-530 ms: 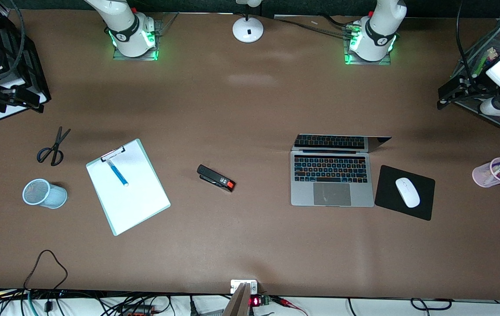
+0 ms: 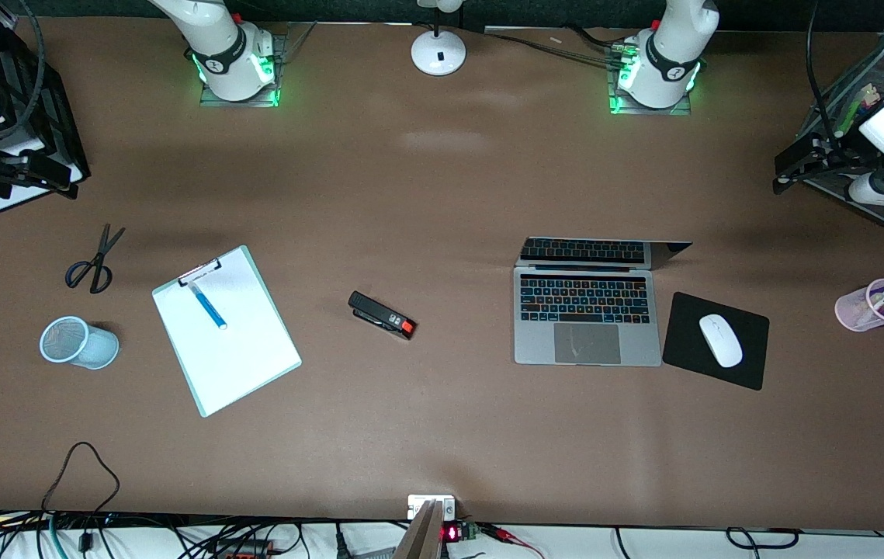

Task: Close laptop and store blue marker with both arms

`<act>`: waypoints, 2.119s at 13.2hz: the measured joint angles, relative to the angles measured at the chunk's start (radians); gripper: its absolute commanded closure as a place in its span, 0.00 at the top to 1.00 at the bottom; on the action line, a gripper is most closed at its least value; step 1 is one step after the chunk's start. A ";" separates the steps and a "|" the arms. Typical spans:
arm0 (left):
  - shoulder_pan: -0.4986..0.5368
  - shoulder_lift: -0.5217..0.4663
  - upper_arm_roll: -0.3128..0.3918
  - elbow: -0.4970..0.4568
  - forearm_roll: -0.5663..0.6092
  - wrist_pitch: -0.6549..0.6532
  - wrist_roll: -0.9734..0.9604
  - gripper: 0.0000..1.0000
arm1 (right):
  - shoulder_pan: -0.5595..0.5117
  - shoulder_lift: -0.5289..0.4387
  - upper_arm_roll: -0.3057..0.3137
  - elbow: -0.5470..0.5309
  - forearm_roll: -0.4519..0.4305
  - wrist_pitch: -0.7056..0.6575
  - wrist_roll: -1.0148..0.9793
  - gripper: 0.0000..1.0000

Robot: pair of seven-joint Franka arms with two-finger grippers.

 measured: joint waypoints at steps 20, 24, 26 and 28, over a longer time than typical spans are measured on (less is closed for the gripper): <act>-0.007 0.143 -0.013 0.003 0.000 -0.082 0.000 1.00 | 0.060 0.424 0.000 0.036 0.000 0.376 -0.343 1.00; -0.024 0.179 -0.030 0.003 0.000 -0.119 0.000 1.00 | 0.060 0.502 0.000 0.006 0.000 0.513 -0.548 1.00; -0.047 0.191 -0.036 0.000 -0.001 -0.127 -0.032 1.00 | 0.061 0.546 0.000 -0.013 0.000 0.561 -0.657 1.00; -0.063 0.205 -0.054 -0.014 -0.002 -0.140 -0.093 1.00 | 0.063 0.576 0.001 -0.025 0.000 0.598 -0.710 1.00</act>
